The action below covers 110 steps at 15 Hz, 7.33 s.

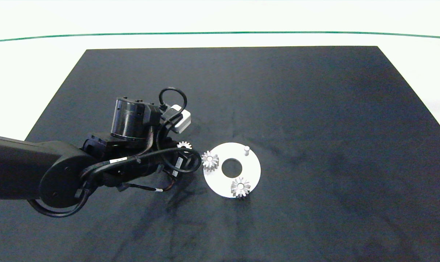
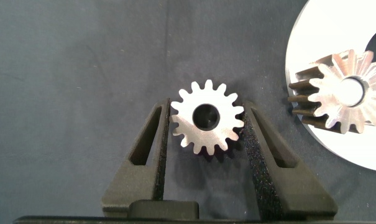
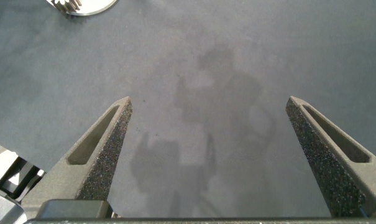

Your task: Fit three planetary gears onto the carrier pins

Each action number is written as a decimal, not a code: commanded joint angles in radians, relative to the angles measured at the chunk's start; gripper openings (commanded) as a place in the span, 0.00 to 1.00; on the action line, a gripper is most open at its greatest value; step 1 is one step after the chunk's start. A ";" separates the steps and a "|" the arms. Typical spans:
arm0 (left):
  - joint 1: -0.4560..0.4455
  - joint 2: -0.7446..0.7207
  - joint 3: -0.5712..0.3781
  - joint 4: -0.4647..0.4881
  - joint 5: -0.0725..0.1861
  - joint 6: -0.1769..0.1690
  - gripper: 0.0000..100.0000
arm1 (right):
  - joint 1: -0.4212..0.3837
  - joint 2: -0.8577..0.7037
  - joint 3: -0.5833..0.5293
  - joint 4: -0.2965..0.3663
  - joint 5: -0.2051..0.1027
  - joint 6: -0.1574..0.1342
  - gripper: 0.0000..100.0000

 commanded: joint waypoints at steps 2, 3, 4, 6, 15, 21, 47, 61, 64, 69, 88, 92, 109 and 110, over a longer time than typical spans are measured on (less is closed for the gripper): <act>0.002 -0.033 -0.011 -0.003 0.001 0.006 0.18 | 0.000 0.003 0.001 0.002 -0.002 -0.002 1.00; 0.002 -0.041 -0.025 0.001 0.001 0.013 0.17 | 0.000 0.003 0.001 0.002 0.000 -0.002 1.00; -0.001 -0.041 -0.038 0.002 0.003 0.015 0.15 | 0.000 0.005 0.001 0.002 0.000 -0.002 1.00; -0.004 -0.042 -0.043 0.004 0.003 0.013 0.11 | 0.000 0.005 0.008 0.002 0.000 -0.002 1.00; -0.150 -0.042 -0.155 0.080 0.008 0.010 0.10 | 0.000 -0.007 0.004 -0.013 -0.003 -0.002 1.00; -0.260 0.014 -0.219 0.079 0.014 0.010 0.10 | 0.002 -0.006 0.004 -0.033 -0.003 -0.002 1.00; -0.303 0.182 -0.322 0.028 0.049 0.010 0.10 | 0.002 -0.015 0.004 -0.033 -0.002 -0.011 1.00; -0.294 0.183 -0.301 -0.007 0.049 0.010 0.10 | 0.002 -0.018 0.004 -0.035 -0.002 -0.011 1.00; -0.293 0.185 -0.298 -0.013 0.049 0.010 0.10 | 0.002 -0.018 0.004 -0.035 -0.003 -0.014 1.00; -0.291 0.183 -0.290 -0.024 0.051 0.010 0.10 | 0.002 -0.024 0.004 -0.035 -0.002 -0.022 1.00; -0.293 0.197 -0.267 -0.081 0.052 -0.002 0.10 | 0.002 -0.024 0.004 -0.035 -0.002 -0.026 1.00; -0.291 0.197 -0.269 -0.082 0.052 -0.001 0.10 | 0.000 -0.026 0.004 -0.035 -0.002 -0.026 1.00; -0.293 0.211 -0.249 -0.108 0.052 -0.005 0.10 | 0.000 -0.027 0.003 -0.035 -0.002 -0.026 1.00; -0.293 0.215 -0.249 -0.110 0.052 -0.005 0.10 | 0.002 -0.027 0.003 -0.035 -0.002 -0.026 1.00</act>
